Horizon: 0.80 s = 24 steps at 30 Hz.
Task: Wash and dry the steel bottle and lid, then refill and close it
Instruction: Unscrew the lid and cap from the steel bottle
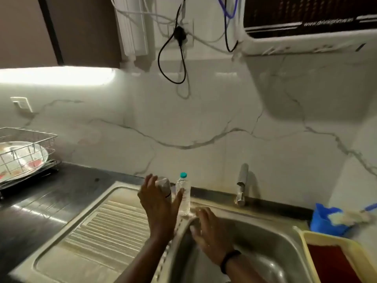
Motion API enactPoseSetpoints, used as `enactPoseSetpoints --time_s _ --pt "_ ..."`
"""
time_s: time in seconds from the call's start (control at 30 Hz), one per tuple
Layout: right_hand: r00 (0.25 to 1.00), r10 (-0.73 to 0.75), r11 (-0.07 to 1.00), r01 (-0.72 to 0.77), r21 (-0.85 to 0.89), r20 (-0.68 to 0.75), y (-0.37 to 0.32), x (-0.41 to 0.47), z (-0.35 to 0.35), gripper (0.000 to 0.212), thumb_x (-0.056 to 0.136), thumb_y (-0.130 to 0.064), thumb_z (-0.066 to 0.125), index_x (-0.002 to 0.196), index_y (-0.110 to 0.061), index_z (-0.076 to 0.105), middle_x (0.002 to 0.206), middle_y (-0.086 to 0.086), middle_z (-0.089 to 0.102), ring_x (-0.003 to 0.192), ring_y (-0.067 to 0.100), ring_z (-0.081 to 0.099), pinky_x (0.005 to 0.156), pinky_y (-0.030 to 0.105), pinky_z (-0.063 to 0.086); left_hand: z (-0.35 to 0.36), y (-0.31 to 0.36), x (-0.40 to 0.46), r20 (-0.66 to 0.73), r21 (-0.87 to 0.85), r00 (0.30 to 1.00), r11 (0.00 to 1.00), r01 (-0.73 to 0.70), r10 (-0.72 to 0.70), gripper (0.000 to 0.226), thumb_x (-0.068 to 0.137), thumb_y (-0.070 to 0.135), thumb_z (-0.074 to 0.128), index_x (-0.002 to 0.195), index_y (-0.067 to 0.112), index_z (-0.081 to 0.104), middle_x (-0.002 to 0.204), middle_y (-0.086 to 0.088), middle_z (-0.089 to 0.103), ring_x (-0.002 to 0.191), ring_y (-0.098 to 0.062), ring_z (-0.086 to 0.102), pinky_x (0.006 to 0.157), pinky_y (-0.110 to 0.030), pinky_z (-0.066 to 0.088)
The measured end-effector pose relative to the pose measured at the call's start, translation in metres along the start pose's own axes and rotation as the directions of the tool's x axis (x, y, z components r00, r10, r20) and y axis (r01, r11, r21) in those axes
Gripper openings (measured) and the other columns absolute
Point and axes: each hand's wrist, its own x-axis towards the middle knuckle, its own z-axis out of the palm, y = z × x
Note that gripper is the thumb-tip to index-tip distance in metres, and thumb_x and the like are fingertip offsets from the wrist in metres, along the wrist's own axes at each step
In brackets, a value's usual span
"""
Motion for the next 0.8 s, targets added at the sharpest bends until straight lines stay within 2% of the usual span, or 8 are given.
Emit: enactPoseSetpoints --time_s 0.1,0.17,0.23,0.33,0.43,0.53,0.63,0.8 --pt "0.994 0.019 0.989 -0.034 0.145 0.107 -0.011 0.006 0.002 0.055 0.095 -0.043 0.051 0.144 -0.027 0.032 0.144 -0.006 0.036 0.129 0.013 0.041 0.108 0.028 0.038 0.009 -0.025 0.014 0.224 0.044 0.946 0.972 0.231 -0.235 0.102 0.065 0.048 0.088 0.141 0.007 0.034 0.141 -0.02 0.044 0.131 -0.037 0.041 0.107 -0.049 0.035" --pt "0.992 0.015 0.979 -0.04 0.201 0.123 -0.016 0.01 0.002 0.055 0.094 -0.039 0.053 0.144 -0.028 0.032 0.146 -0.006 0.035 0.131 0.012 0.039 0.108 0.025 0.036 0.011 -0.039 0.022 0.36 -0.018 0.87 0.93 0.368 -0.338 0.092 0.065 0.044 0.089 0.134 0.014 0.035 0.126 -0.014 0.056 0.117 -0.035 0.055 0.09 -0.043 0.049" --pt "0.989 0.023 0.968 -0.058 0.243 0.146 -0.016 0.013 0.005 0.057 0.092 -0.04 0.056 0.143 -0.029 0.032 0.145 -0.007 0.036 0.131 0.012 0.039 0.108 0.026 0.037 0.011 -0.05 0.023 0.412 -0.116 0.827 0.879 0.463 -0.381 0.076 0.068 0.035 0.089 0.125 0.021 0.042 0.11 -0.001 0.062 0.102 -0.026 0.063 0.072 -0.031 0.05" --pt "0.975 0.052 0.94 -0.12 0.321 0.215 -0.009 0.018 0.004 0.066 0.089 -0.043 0.061 0.144 -0.032 0.028 0.147 -0.01 0.035 0.134 0.013 0.039 0.109 0.03 0.038 0.009 -0.059 0.029 0.47 -0.205 0.796 0.83 0.518 -0.38 0.06 0.07 0.028 0.089 0.115 0.028 0.05 0.103 0.008 0.063 0.096 -0.015 0.062 0.069 -0.025 0.048" --pt "0.94 0.107 0.88 -0.241 0.41 0.324 -0.002 0.023 0.003 0.08 0.083 -0.045 0.07 0.147 -0.033 0.024 0.15 -0.011 0.033 0.137 0.012 0.036 0.113 0.034 0.035 0.009 -0.059 0.031 0.533 -0.271 0.771 0.792 0.547 -0.35 0.048 0.071 0.016 0.088 0.105 0.029 0.055 0.099 0.001 0.066 0.091 -0.017 0.064 0.069 -0.026 0.049" --pt "0.923 0.121 0.818 -0.302 0.49 0.366 0.001 0.032 0.001 0.099 0.07 -0.05 0.078 0.149 -0.034 0.02 0.152 -0.011 0.031 0.139 0.013 0.032 0.115 0.037 0.033 0.006 -0.046 0.024 0.578 -0.336 0.763 0.767 0.547 -0.291 0.048 0.071 0.011 0.087 0.108 0.021 0.058 0.096 -0.003 0.069 0.085 -0.014 0.068 0.064 -0.021 0.053" --pt "0.9 0.075 0.755 -0.333 0.564 0.43 0.002 0.04 -0.007 0.117 0.062 -0.05 0.085 0.152 -0.033 0.013 0.154 -0.014 0.026 0.14 0.012 0.026 0.114 0.034 0.032 0.003 -0.033 0.018 0.682 -0.42 0.703 0.68 0.601 -0.201 0.061 0.063 0.017 0.088 0.117 0.016 0.06 0.105 -0.008 0.071 0.096 -0.021 0.07 0.077 -0.03 0.058" --pt "0.859 -0.061 0.58 -0.384 0.718 0.509 0.009 0.036 -0.03 0.092 0.06 -0.043 0.087 0.139 -0.039 0.04 0.132 -0.011 0.058 0.124 0.011 0.052 0.106 0.041 0.045 -0.001 -0.001 0.014 0.794 -0.483 0.606 0.564 0.67 -0.041 0.065 0.059 0.021 0.085 0.12 0.014 0.062 0.112 -0.008 0.071 0.105 -0.024 0.067 0.082 -0.034 0.056"
